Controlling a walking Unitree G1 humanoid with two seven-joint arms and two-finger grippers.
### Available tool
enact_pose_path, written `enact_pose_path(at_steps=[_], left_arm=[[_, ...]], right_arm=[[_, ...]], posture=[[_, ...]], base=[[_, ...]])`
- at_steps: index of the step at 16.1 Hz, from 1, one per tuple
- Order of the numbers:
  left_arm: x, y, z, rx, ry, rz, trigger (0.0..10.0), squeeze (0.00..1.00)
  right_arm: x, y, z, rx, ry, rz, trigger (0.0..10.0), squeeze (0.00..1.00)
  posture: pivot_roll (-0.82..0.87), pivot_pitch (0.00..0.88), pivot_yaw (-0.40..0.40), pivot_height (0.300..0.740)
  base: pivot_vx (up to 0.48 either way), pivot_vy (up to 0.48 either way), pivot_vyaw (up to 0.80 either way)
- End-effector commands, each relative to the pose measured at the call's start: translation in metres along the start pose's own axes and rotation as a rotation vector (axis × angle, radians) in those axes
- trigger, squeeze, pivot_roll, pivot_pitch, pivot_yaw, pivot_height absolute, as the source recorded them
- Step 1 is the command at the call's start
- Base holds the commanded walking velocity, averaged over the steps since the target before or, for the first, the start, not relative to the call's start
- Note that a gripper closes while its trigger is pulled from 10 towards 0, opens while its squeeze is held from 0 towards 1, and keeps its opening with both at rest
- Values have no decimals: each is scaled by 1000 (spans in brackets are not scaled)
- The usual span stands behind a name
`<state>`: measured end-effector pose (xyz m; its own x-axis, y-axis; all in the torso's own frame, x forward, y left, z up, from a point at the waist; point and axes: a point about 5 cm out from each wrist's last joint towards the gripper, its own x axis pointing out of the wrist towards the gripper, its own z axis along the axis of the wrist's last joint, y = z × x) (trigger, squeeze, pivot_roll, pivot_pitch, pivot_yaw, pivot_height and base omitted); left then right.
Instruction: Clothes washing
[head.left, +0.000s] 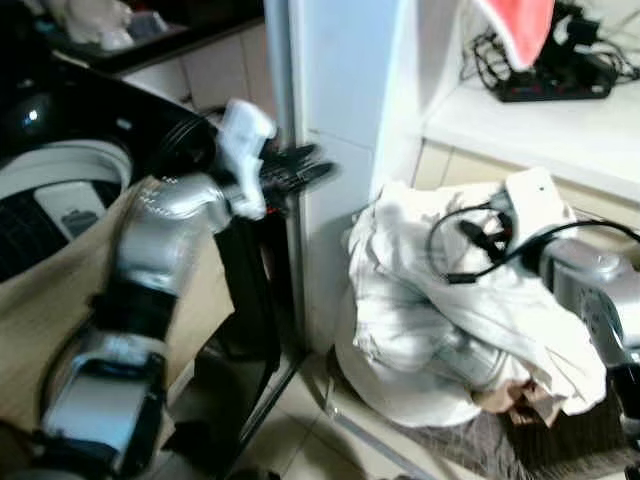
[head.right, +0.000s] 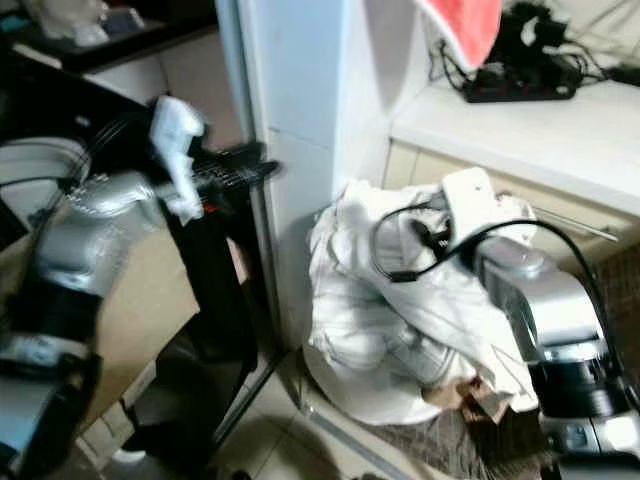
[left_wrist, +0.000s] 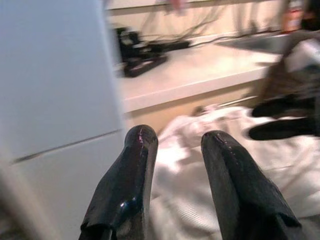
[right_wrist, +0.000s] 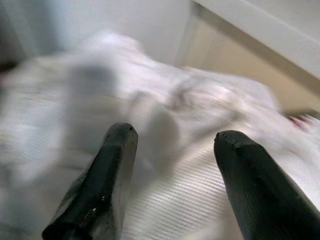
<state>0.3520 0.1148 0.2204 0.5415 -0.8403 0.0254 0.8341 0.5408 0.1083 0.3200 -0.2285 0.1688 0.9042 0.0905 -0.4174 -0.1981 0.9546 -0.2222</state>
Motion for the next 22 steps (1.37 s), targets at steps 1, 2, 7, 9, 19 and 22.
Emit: enact_pose_path(at_steps=[1, 2, 7, 9, 19, 22], left_arm=[[4, -10, 2, -13, -5, -42, 10000, 0], [7, -17, 0, -23, -5, -59, 10000, 0], [2, -52, -19, -58, 94, -173, 10000, 0], [-3, -61, -23, -71, 128, -215, 10000, 0], [-5, -66, -20, -92, 152, -229, 10000, 0], [-5, -68, -21, -94, 157, -237, 10000, 0]], right_arm=[[3, -9, 4, -3, -11, -56, 10000, 1000], [5, -14, 2, 4, 7, -79, 10000, 1000], [18, -14, -25, 16, 168, -11, 10000, 765], [21, -14, -34, -13, 232, -26, 10000, 0], [22, -14, -34, -7, 242, 13, 0, 0], [22, -13, -34, -9, 242, 28, 0, 0]], posture=[[-173, 0, 55, 740], [-173, 0, 55, 740], [-169, 0, 45, 740], [-169, 0, 45, 740], [-164, 0, 49, 740], [-165, 0, 49, 740]], base=[[0, 0, 0], [0, 0, 0], [0, 0, 0], [0, 0, 0], [0, 0, 0], [0, 0, 0]])
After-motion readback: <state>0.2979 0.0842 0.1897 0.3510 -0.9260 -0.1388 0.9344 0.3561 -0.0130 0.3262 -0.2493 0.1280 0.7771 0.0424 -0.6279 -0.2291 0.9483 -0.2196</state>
